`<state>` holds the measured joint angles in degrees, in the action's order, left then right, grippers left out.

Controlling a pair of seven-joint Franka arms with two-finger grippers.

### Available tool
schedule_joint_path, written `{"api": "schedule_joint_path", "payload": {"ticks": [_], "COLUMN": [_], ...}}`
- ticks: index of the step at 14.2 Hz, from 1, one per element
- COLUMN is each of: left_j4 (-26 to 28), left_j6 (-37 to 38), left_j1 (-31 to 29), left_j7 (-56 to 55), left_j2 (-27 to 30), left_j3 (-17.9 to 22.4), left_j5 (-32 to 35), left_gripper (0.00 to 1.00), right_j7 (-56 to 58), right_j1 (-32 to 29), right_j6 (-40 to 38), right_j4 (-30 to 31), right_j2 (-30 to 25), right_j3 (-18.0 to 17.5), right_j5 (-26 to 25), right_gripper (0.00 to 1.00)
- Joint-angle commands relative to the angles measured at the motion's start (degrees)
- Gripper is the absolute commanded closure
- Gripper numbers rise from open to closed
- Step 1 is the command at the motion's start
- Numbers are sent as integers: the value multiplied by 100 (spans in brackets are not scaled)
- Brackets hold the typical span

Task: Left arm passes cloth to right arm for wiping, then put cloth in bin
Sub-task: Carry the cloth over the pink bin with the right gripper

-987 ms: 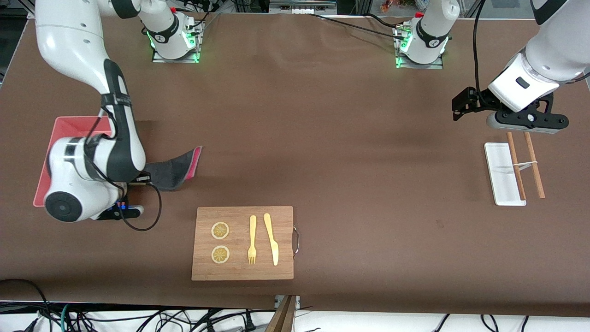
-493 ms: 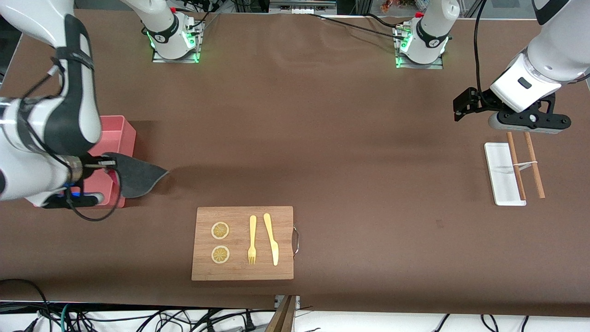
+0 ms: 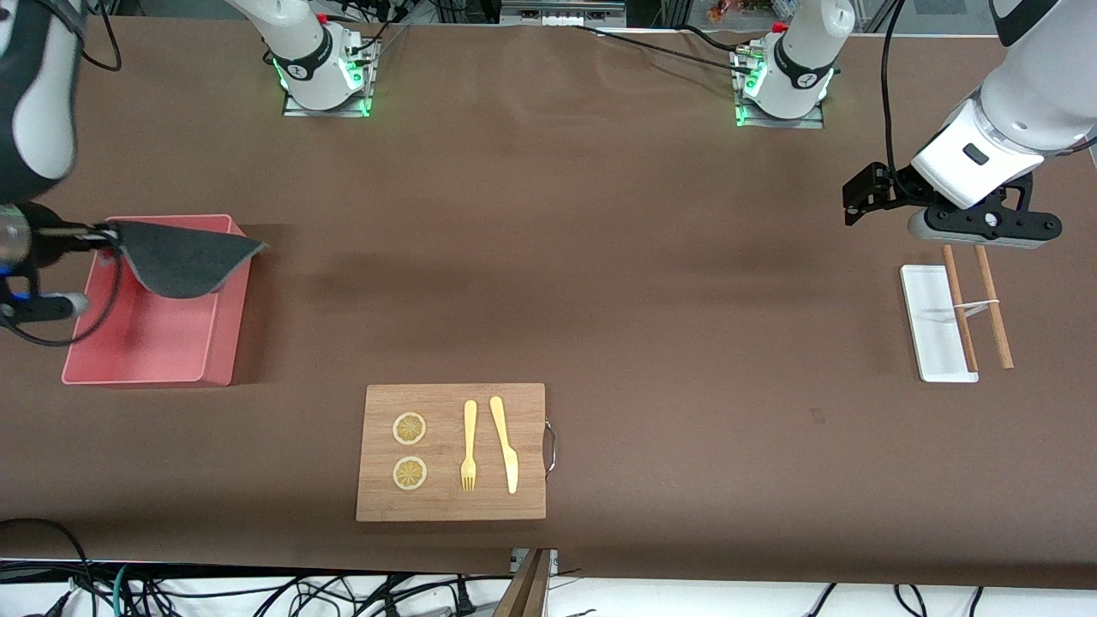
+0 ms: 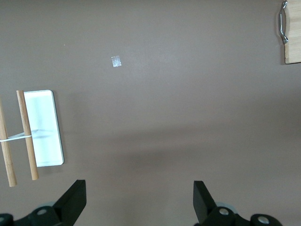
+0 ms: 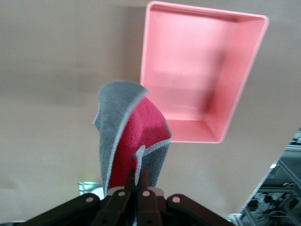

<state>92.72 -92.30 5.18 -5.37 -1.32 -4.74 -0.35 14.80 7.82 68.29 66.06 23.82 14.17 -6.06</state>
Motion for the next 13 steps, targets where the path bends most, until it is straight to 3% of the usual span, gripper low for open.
{"api": "schedule_joint_path", "payload": {"ticks": [1,3,7,13], "left_j4": [-26,-26,-26,-26], "left_j6": [-16,-16,-8,-25], "left_j1": [-17,-17,-17,-26], "left_j7": [45,45,45,45], "left_j2": [18,18,18,18], "left_j3": [-10,-10,-10,-10], "left_j5": [79,79,79,70], "left_gripper": [0,0,0,0], "right_j7": [829,1190,1262,1130], "right_j1": [-202,-289,-404,-404], "right_j6": [-9,244,1053,2115], "right_j4": [100,362,873,1680], "right_j2": [-62,-1,122,553], "right_j3": [260,481,543,534], "right_j5": [-228,-387,-414,87], "right_gripper": [100,100,100,100]}}
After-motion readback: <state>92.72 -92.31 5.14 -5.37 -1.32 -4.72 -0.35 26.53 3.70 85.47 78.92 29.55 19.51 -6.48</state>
